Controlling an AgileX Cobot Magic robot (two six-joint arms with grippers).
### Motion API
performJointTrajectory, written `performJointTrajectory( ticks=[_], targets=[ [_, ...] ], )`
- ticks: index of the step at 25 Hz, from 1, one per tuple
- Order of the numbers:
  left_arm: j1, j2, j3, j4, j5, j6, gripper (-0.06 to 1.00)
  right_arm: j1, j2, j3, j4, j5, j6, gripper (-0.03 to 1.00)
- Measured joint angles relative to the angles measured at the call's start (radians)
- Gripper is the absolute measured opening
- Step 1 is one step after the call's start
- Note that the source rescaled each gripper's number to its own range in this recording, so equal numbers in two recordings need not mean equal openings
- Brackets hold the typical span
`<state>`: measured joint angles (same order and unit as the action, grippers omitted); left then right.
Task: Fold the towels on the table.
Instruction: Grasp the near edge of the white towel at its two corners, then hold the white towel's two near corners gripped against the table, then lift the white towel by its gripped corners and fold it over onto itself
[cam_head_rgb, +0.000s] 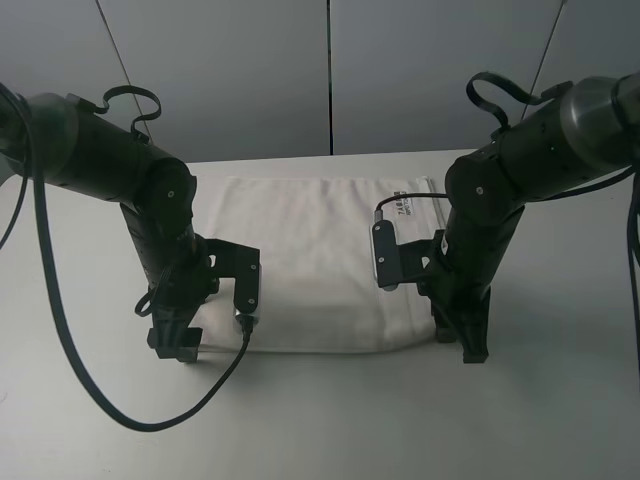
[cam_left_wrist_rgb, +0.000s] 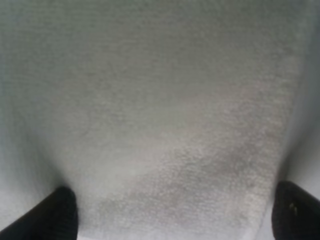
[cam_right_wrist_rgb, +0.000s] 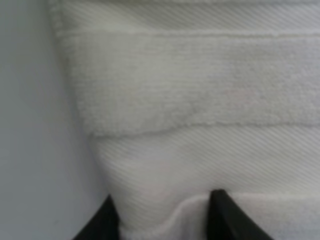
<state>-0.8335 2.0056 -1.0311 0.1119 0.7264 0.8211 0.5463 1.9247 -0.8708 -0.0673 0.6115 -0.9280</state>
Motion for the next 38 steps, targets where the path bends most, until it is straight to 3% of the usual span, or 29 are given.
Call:
performJointTrajectory(
  ticks=[2,3,6,11,13,14,29,38],
  targets=[
    [0.000,0.000,0.000,0.000,0.000,0.000,1.00,0.000,0.000,0.000,0.000,-0.001,0.000,0.04],
    [0.000,0.000,0.000,0.000,0.000,0.000,0.99,0.000,0.000,0.000,0.000,-0.001,0.000,0.00],
    [0.000,0.002,0.000,0.004,-0.011,-0.003,0.89,0.000,0.000,0.000,0.000,-0.001,0.000,0.00],
    [0.000,0.002,-0.001,0.035,-0.034,-0.003,0.27,0.000,0.000,0.000,0.000,-0.001,0.002,0.00],
    [0.000,0.002,-0.002,0.045,-0.036,-0.003,0.07,0.000,0.000,0.000,0.002,-0.005,0.004,0.00],
    [0.000,0.002,-0.002,0.047,-0.036,-0.003,0.02,0.000,0.000,0.000,0.004,-0.009,0.006,0.00],
    [0.000,0.002,-0.002,0.042,-0.036,-0.006,0.01,0.000,0.000,0.002,0.032,-0.020,0.018,0.00],
    [0.000,0.002,-0.002,-0.021,-0.009,-0.007,0.01,0.000,0.000,0.004,0.109,-0.022,0.078,0.00]
  ],
)
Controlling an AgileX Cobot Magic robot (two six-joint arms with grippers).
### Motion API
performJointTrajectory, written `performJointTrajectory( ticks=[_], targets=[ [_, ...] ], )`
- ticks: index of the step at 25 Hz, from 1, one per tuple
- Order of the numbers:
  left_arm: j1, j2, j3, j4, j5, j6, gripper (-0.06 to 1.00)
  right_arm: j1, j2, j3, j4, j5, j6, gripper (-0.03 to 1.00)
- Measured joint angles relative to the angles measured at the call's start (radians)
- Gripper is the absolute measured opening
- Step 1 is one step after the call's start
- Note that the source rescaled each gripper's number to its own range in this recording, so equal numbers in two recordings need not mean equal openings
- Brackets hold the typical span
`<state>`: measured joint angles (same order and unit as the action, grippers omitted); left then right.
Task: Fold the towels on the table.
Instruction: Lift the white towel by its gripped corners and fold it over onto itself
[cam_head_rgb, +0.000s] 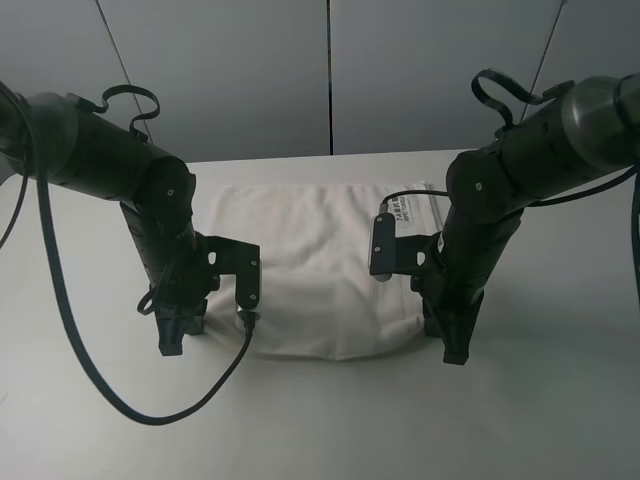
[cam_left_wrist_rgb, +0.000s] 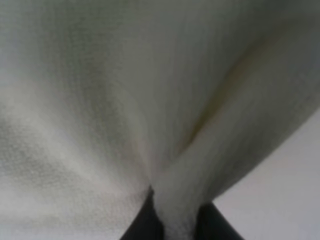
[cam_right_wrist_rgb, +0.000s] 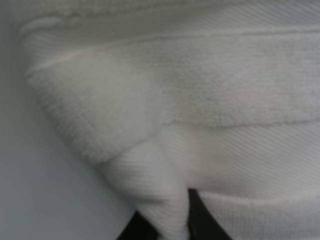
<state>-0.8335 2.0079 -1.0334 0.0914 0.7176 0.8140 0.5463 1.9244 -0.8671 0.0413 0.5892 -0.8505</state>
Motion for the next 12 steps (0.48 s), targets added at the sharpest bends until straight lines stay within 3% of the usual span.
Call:
performJointTrajectory(
  ticks=[5,12],
  targets=[
    [0.000,-0.014,0.002,-0.059,0.024,-0.002,0.01,0.000,-0.002,0.000,0.014,0.056,0.031,0.00],
    [0.000,-0.062,0.002,-0.080,0.101,-0.002,0.00,0.000,-0.088,0.004,0.030,0.168,0.055,0.00]
  ],
)
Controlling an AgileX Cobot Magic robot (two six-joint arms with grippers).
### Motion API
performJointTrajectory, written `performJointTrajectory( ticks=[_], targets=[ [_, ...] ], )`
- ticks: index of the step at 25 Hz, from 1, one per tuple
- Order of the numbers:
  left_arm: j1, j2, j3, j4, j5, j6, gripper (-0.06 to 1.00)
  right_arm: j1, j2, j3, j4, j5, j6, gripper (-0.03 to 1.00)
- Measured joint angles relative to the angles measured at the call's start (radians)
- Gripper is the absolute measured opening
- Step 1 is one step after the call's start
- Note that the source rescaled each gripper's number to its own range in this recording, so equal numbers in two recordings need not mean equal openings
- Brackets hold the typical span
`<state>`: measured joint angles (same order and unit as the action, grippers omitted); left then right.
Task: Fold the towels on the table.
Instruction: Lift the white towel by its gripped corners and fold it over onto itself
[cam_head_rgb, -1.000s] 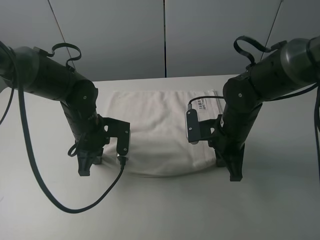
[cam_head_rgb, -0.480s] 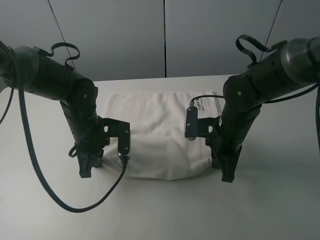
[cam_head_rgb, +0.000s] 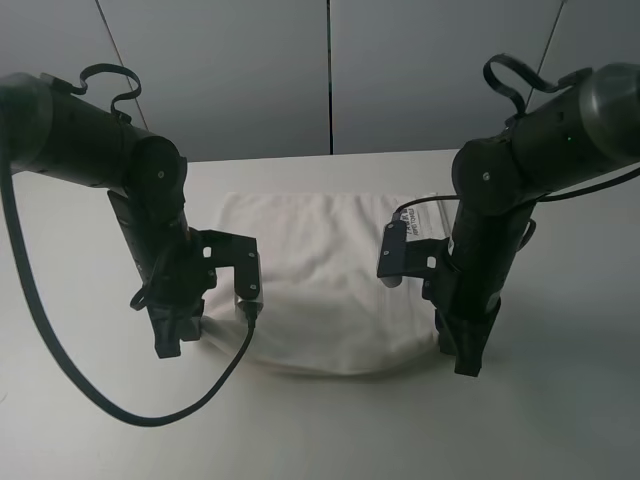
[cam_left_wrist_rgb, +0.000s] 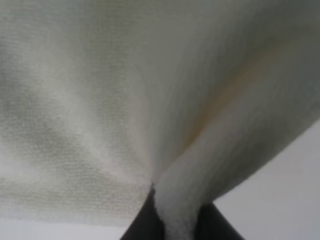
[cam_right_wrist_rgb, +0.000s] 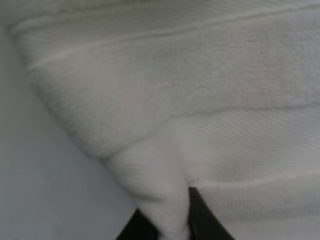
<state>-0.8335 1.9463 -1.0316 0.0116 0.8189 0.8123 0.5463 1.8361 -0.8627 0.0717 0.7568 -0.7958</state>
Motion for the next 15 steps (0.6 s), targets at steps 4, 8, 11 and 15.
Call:
performJointTrajectory(
  ticks=[4,8,11,15],
  targets=[
    [0.000,-0.012,0.000,-0.012,0.025,0.000,0.00,0.000,-0.131,0.002,0.002,0.016,0.018,0.00],
    [0.000,-0.084,0.001,-0.048,0.008,0.000,0.00,0.000,-0.213,0.002,0.002,0.026,0.031,0.00],
    [0.000,-0.149,0.001,-0.081,-0.011,0.000,0.00,0.000,-0.239,0.002,0.002,0.040,0.079,0.00],
    [0.000,-0.196,0.001,-0.088,-0.015,-0.048,0.00,0.000,-0.243,0.002,0.002,0.069,0.140,0.00]
  ],
)
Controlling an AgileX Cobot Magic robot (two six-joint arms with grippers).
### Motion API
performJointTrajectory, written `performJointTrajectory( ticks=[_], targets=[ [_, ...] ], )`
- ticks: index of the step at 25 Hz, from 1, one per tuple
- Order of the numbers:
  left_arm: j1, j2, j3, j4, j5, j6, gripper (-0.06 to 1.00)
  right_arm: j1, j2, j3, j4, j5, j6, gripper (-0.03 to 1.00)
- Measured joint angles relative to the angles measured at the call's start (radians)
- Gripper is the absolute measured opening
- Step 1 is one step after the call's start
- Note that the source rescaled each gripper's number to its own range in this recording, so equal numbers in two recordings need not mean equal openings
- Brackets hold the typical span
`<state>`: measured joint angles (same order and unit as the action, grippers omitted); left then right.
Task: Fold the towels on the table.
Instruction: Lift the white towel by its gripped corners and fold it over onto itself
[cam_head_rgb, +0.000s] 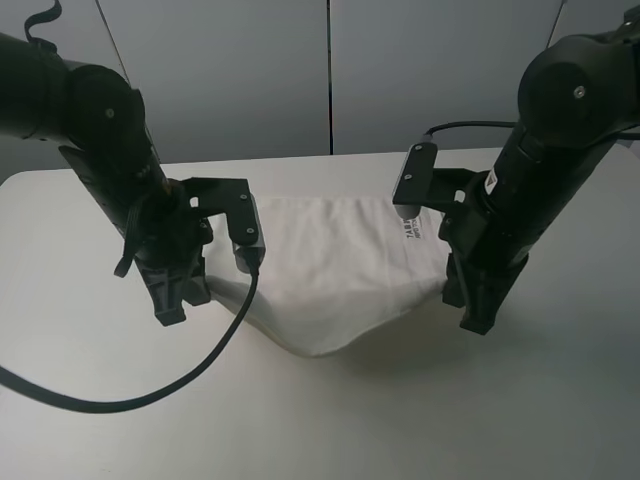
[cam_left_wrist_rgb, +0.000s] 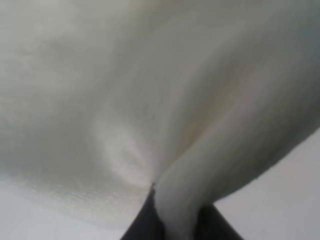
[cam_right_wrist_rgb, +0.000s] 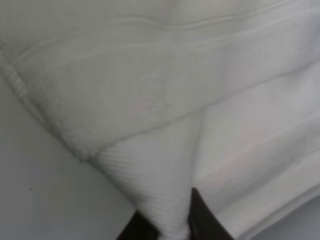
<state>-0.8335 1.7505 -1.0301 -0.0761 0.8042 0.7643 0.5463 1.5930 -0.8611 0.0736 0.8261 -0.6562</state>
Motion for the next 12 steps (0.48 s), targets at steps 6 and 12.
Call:
performJointTrajectory(
  ticks=[6,12],
  targets=[
    [0.000,-0.002,0.000,-0.016,0.040,-0.070,0.00,0.000,-0.002,0.000,0.017,0.083,0.031,0.00],
    [0.000,-0.019,0.009,-0.056,0.084,-0.084,0.00,0.000,-0.015,0.000,0.079,0.139,0.037,0.00]
  ],
)
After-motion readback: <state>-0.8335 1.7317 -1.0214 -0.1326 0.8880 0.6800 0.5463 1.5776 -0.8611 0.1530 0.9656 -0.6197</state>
